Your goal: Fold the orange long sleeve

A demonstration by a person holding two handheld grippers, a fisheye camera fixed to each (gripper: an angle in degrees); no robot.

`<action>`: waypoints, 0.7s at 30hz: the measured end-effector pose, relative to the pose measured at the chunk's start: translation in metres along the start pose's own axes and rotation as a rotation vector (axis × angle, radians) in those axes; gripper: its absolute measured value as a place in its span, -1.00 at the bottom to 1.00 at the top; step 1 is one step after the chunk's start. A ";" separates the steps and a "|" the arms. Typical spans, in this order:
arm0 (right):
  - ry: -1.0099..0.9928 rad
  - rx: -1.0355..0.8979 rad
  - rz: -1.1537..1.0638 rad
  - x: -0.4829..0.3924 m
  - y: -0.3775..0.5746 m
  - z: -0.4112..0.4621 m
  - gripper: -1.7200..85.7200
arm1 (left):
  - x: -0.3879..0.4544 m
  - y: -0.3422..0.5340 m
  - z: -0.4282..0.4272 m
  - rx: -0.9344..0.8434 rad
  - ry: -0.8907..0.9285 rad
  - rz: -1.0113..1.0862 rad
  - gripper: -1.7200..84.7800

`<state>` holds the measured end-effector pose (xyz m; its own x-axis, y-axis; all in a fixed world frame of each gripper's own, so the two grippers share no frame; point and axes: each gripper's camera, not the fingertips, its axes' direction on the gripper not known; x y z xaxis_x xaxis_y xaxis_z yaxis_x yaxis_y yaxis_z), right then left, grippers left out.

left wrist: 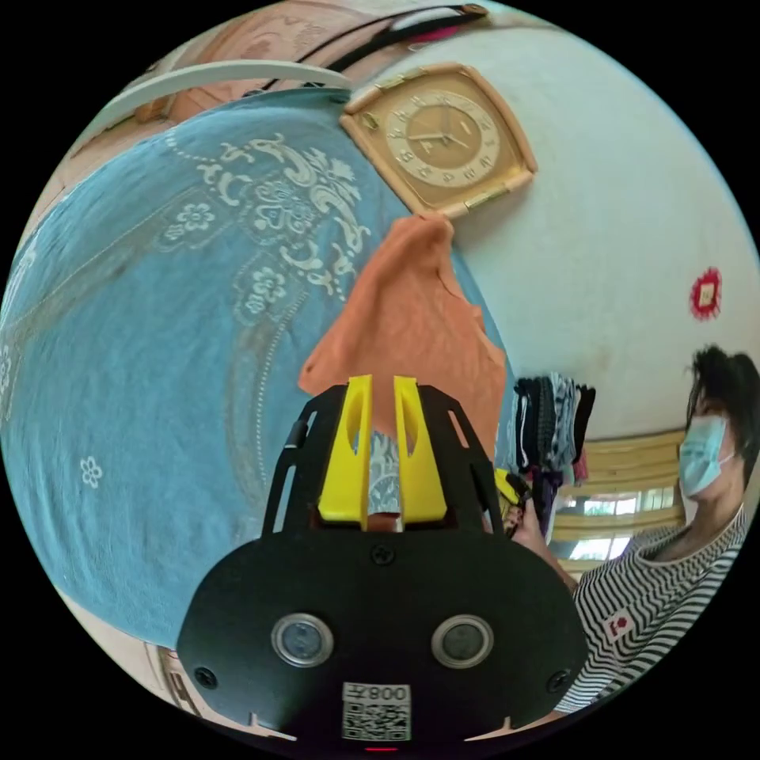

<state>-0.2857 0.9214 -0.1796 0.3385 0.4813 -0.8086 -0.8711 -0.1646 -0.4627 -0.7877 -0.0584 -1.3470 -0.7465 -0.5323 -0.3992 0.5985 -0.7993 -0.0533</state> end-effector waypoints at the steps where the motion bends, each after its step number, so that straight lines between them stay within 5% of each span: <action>1: 0.004 -0.011 0.001 -0.007 0.001 0.008 -0.82 | 0.009 0.006 0.005 -0.039 -0.004 0.044 -0.82; 7: -0.022 -0.027 0.029 -0.049 0.002 0.044 -0.87 | 0.047 0.031 0.048 -0.216 0.017 0.218 -0.79; 13: 0.102 0.020 -0.047 -0.131 0.000 0.059 -0.94 | -0.022 0.041 0.015 -0.024 0.027 -0.065 -0.78; 21: 0.241 -0.016 -0.475 -0.325 -0.052 0.155 -0.96 | -0.092 0.055 0.023 0.061 0.091 -0.268 -0.74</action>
<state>-0.4057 0.9074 0.1632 0.7680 0.2948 -0.5685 -0.5974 0.0097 -0.8019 -0.6929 -0.0599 -1.2921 -0.8450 -0.2749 -0.4587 0.3627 -0.9250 -0.1137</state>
